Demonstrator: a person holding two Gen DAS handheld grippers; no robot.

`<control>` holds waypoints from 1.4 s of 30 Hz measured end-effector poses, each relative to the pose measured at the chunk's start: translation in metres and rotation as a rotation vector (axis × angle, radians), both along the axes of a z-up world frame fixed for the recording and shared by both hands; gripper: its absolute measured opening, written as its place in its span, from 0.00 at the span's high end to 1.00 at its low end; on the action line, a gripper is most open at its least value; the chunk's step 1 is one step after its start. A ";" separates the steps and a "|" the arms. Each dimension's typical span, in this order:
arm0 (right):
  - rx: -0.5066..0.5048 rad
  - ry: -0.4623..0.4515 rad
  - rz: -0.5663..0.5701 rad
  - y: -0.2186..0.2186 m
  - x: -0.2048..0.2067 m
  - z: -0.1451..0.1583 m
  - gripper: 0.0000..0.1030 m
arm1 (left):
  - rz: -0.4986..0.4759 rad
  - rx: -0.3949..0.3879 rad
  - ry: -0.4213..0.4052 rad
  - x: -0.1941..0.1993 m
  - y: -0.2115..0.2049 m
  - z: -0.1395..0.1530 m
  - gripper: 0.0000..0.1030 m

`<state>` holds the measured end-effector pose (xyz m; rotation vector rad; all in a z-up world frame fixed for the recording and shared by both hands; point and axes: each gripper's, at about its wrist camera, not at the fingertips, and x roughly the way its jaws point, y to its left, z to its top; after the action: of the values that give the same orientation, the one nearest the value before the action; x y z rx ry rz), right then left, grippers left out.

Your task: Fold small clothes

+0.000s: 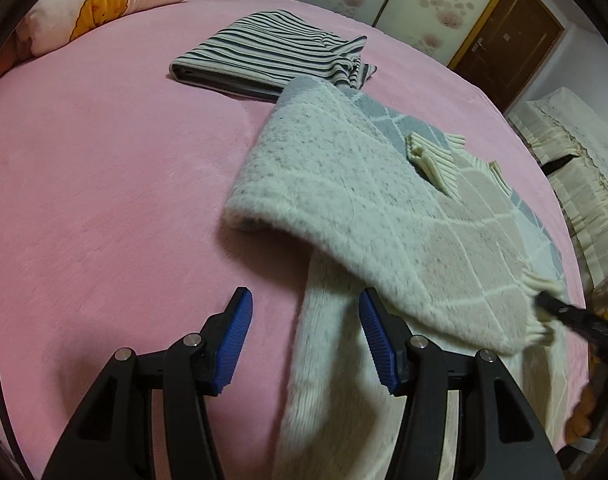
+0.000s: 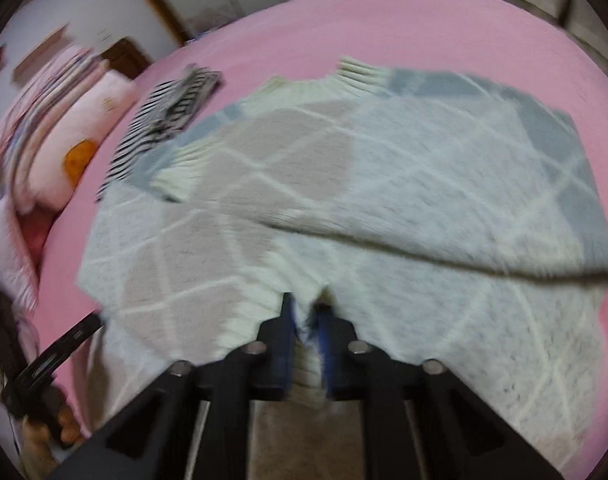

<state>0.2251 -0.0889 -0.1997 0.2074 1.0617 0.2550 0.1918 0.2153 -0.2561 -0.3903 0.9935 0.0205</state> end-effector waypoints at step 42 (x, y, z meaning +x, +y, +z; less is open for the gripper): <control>-0.275 -0.121 -0.117 -0.059 0.120 0.044 0.91 | 0.187 -0.004 0.036 0.055 -0.001 -0.024 0.37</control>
<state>0.3448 -0.1476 -0.1553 0.0062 0.9490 0.0147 0.2470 0.2146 -0.2804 -0.4869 0.9896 0.1956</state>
